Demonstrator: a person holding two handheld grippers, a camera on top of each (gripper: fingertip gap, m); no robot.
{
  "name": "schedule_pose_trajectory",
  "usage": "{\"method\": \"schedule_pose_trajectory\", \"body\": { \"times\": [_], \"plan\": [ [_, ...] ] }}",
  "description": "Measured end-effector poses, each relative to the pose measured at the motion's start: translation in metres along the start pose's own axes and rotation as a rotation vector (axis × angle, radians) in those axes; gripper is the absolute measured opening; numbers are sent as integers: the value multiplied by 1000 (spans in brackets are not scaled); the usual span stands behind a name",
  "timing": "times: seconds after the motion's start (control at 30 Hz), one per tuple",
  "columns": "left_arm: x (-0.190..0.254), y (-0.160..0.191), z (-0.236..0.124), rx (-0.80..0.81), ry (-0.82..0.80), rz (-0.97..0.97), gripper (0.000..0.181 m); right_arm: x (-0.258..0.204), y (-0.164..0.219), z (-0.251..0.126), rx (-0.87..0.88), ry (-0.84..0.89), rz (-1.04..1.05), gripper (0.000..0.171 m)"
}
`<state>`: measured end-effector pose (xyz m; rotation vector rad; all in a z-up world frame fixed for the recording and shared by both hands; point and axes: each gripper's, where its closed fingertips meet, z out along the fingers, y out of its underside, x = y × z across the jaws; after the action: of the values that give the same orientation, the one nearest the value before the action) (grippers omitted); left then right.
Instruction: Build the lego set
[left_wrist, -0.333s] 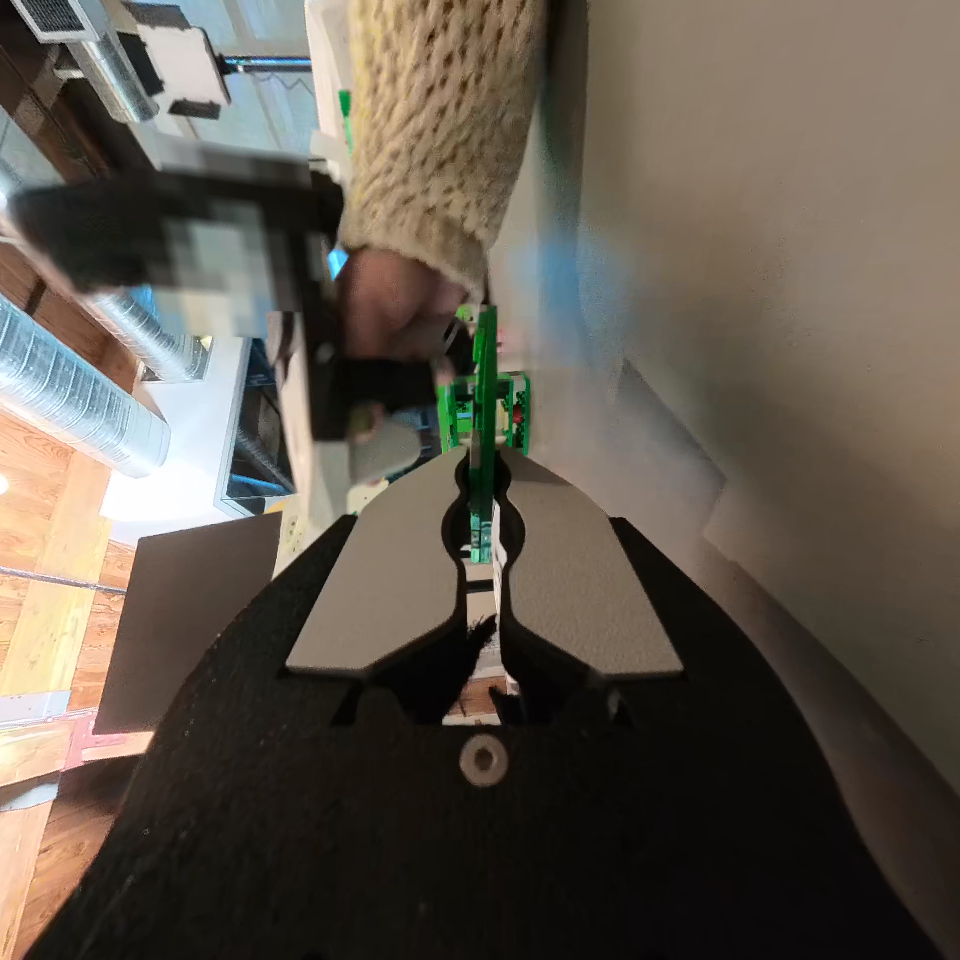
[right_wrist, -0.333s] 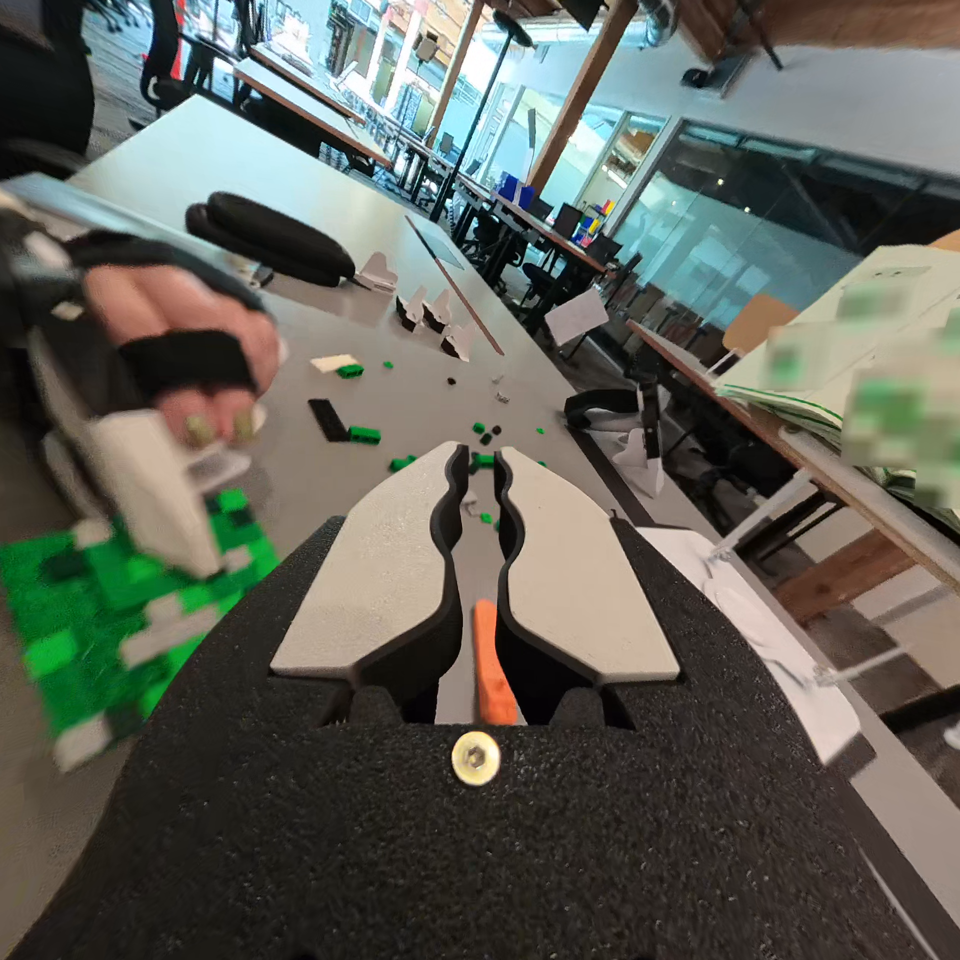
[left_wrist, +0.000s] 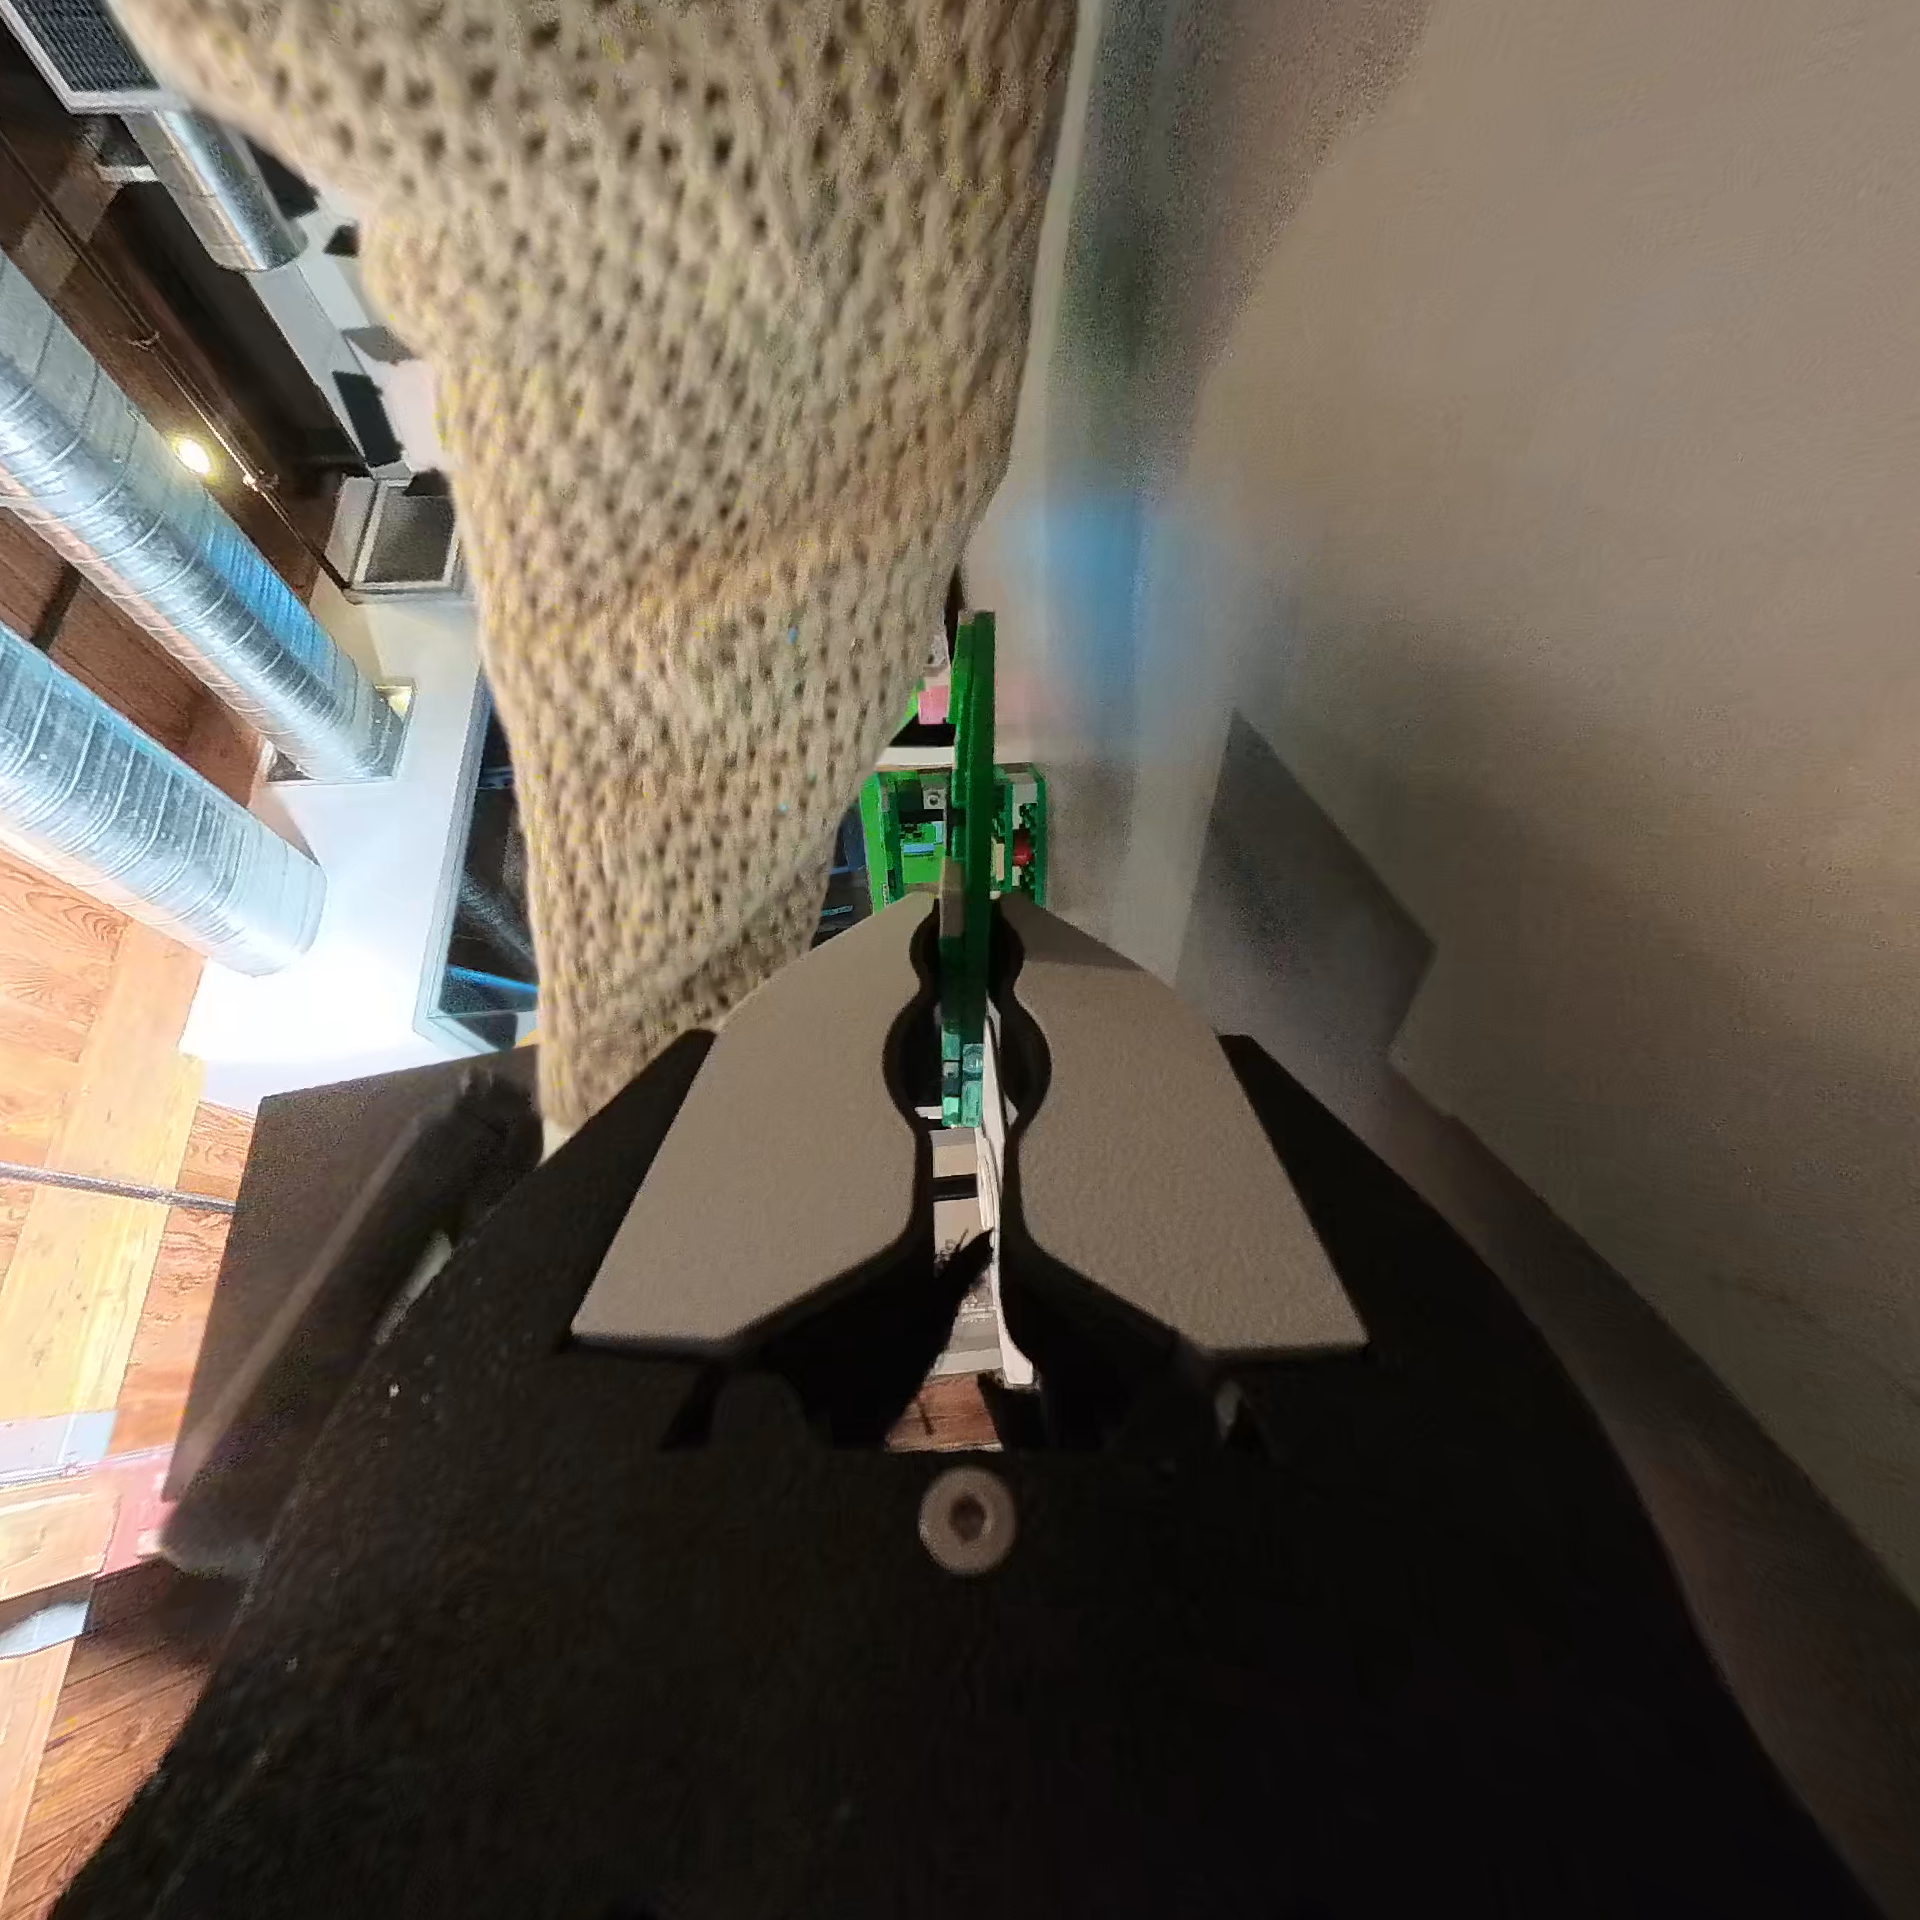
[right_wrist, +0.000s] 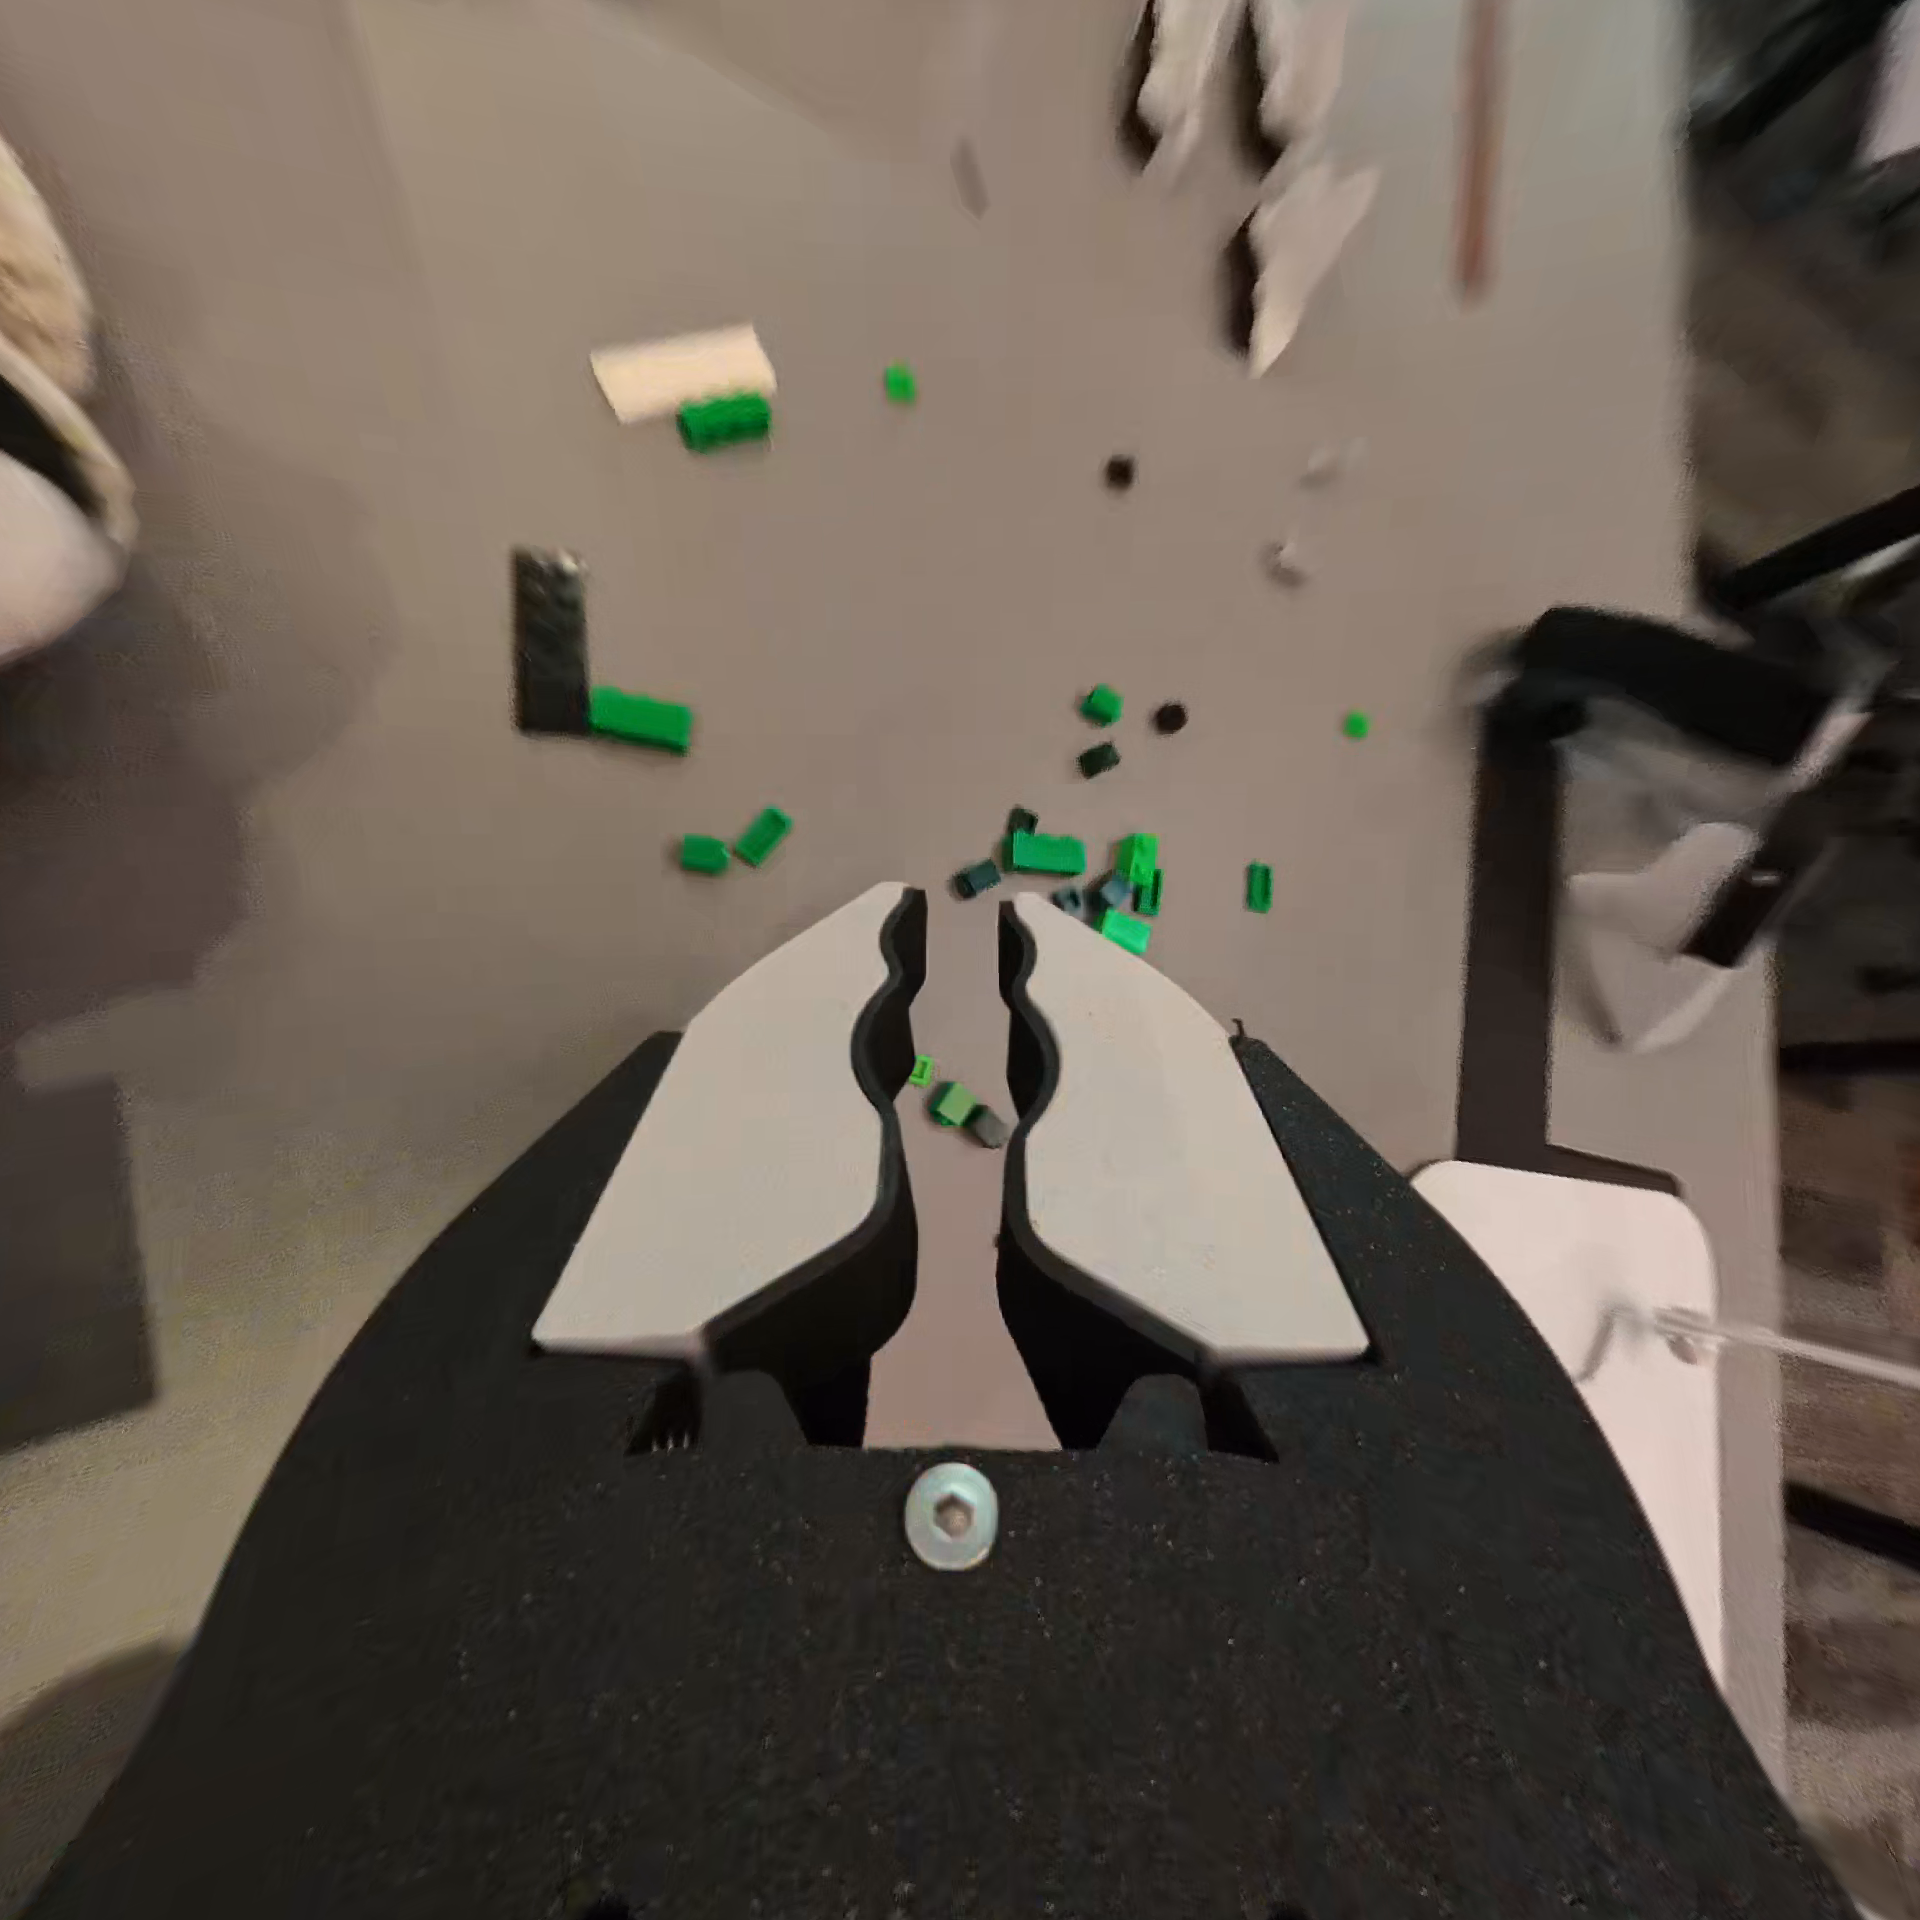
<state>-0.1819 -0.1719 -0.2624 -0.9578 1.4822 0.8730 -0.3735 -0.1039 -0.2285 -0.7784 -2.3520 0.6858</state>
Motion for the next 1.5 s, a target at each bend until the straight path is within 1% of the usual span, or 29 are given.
{"method": "schedule_pose_trajectory", "body": {
  "times": [0.03,0.1,0.17,0.27,0.33,0.37,0.43,0.5,0.57,0.67,0.73,0.83,0.9,1.13,1.33,1.4,1.5],
  "plan": [
    [0,0,0,1,3,-4,5,4,7,12,-62,-59,6,15],
    [1,1,1,1,10,-12,6,9,12,33,-141,-176,79,13],
    [2,1,2,2,12,-17,5,17,10,51,-204,-240,202,13],
    [1,1,3,4,12,-18,6,31,-9,75,-222,-289,315,13],
    [2,1,4,5,18,-18,6,38,-28,90,-200,-320,318,13],
    [2,2,4,4,18,-16,6,39,-32,97,-229,-338,301,13],
    [2,2,4,4,18,-17,6,48,-26,108,-356,-324,227,14],
    [2,4,4,-1,19,-19,6,47,-23,112,-445,-368,207,11],
    [1,6,4,-4,17,-26,6,43,-15,110,-550,-426,238,5],
    [3,4,5,2,25,-26,6,37,7,101,-738,-461,329,9],
    [3,4,6,3,30,-30,6,35,16,99,-802,-443,405,10],
    [3,3,6,4,31,-31,6,36,20,101,-815,-404,464,9],
    [4,3,6,3,34,-34,6,28,17,99,-810,-442,495,8],
    [3,3,7,3,37,-35,6,20,28,95,-849,-434,333,11],
    [3,3,7,0,41,-34,6,18,30,99,-855,-407,283,10],
    [3,3,7,0,42,-35,6,19,31,99,-856,-392,265,7],
    [4,7,6,-13,53,-55,6,19,29,97,-826,-381,267,7]
  ]
}}
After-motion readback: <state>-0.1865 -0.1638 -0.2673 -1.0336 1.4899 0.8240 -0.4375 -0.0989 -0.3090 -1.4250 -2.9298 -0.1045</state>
